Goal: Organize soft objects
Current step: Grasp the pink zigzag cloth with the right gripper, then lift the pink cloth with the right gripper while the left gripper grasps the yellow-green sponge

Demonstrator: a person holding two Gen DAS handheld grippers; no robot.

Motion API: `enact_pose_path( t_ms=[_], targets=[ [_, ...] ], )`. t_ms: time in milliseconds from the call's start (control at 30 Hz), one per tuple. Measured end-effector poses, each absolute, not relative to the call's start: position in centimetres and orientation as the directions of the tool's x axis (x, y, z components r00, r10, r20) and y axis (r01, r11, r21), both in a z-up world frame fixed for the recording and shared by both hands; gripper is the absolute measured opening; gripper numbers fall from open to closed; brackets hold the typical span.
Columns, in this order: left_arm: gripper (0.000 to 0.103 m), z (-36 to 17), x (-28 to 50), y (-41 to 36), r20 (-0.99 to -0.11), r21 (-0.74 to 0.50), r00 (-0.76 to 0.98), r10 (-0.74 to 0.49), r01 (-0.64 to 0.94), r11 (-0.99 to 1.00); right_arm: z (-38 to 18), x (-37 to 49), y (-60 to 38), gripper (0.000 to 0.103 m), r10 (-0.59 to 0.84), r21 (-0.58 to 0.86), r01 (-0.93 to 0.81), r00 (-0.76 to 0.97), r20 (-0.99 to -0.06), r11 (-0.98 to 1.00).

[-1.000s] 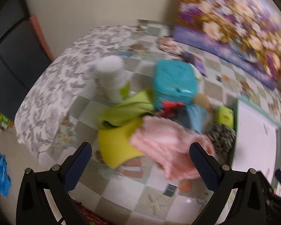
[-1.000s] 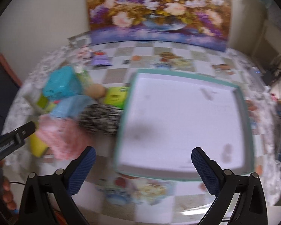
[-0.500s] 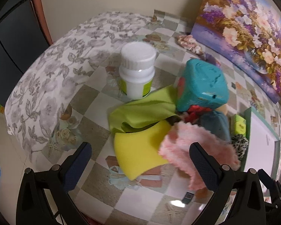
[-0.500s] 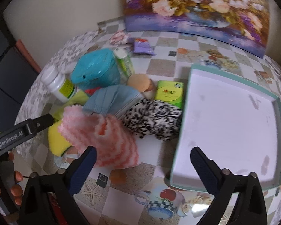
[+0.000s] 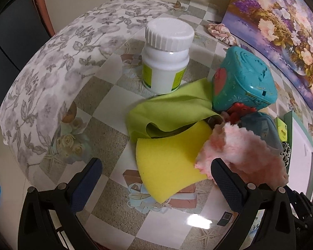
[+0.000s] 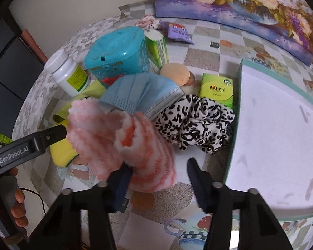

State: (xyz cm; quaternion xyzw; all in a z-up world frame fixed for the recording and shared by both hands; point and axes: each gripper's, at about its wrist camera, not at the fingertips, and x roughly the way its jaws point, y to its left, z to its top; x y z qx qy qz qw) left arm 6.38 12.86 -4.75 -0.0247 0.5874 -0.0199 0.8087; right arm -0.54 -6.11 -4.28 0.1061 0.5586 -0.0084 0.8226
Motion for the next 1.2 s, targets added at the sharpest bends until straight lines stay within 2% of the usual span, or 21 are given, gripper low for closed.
enact_pose_path(
  t_ms=[333, 500, 733, 1200],
  targets=[
    [0.103, -5.0, 6.3, 12.9, -0.953, -0.054, 0.300, -0.050, -0.005, 0.999, -4.7, -0.5, -5.7, 0.024, 0.118, 0.174, 0.120, 0.372, -0.921, 0.978],
    [0.103, -5.1, 6.3, 12.9, -0.954, -0.053, 0.297, -0.049, -0.007, 0.999, -4.9, -0.5, -5.8, 0.018, 0.126, 0.183, 0.124, 0.369, -0.921, 0.975],
    [0.103, -4.7, 6.1, 13.2, -0.951, -0.064, 0.304, -0.058, -0.009, 0.998, -4.5, -0.7, -6.0, 0.012, 0.135, 0.197, 0.133, 0.376, -0.917, 0.971],
    [0.103, -4.5, 5.8, 13.4, -0.952, -0.074, 0.295, -0.078, 0.024, 0.997, -1.4, -1.5, -6.6, 0.011, 0.184, 0.266, 0.121, 0.462, -0.868, 0.956]
  ],
)
